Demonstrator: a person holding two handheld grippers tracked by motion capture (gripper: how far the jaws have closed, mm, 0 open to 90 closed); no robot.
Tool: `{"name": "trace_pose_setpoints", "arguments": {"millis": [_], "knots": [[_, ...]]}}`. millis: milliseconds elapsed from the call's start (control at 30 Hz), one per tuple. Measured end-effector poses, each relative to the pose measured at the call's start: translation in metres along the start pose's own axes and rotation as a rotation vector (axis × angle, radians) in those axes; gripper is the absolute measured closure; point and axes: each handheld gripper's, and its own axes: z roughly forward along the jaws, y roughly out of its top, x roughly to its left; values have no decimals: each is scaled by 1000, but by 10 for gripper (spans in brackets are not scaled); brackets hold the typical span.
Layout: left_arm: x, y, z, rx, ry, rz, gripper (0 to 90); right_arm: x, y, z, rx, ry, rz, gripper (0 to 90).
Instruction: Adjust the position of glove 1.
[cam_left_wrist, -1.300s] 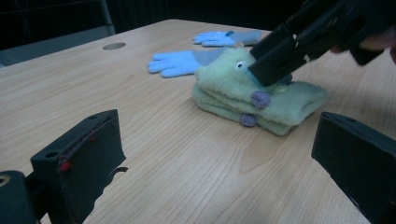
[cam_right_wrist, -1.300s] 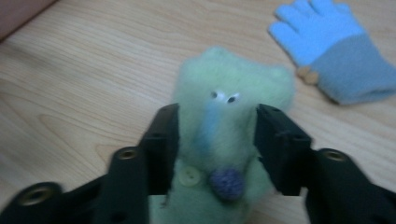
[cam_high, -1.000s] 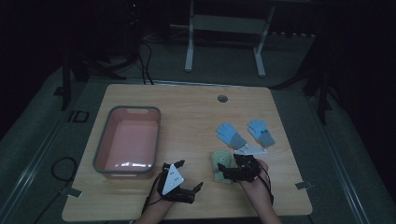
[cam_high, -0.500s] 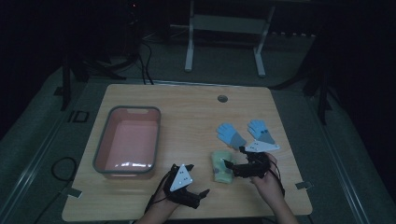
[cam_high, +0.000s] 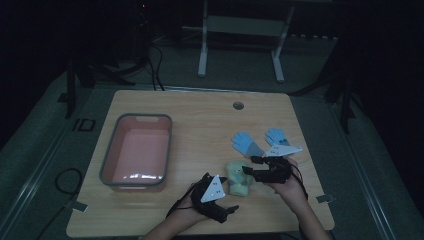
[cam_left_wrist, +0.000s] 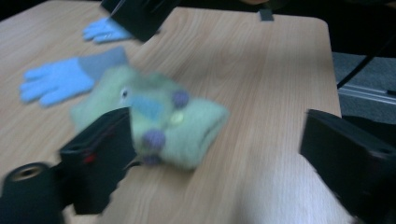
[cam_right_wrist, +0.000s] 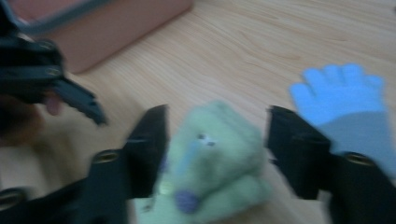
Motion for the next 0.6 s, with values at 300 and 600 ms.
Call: {"name": "trace_pose_setpoints", "arguments": {"millis": [300, 600], "knots": [[10, 5, 29, 62, -60, 122, 323, -18, 4, 30, 46, 66, 13, 465], [17, -4, 43, 132, -54, 161, 333, -29, -13, 59, 130, 104, 52, 413]]}}
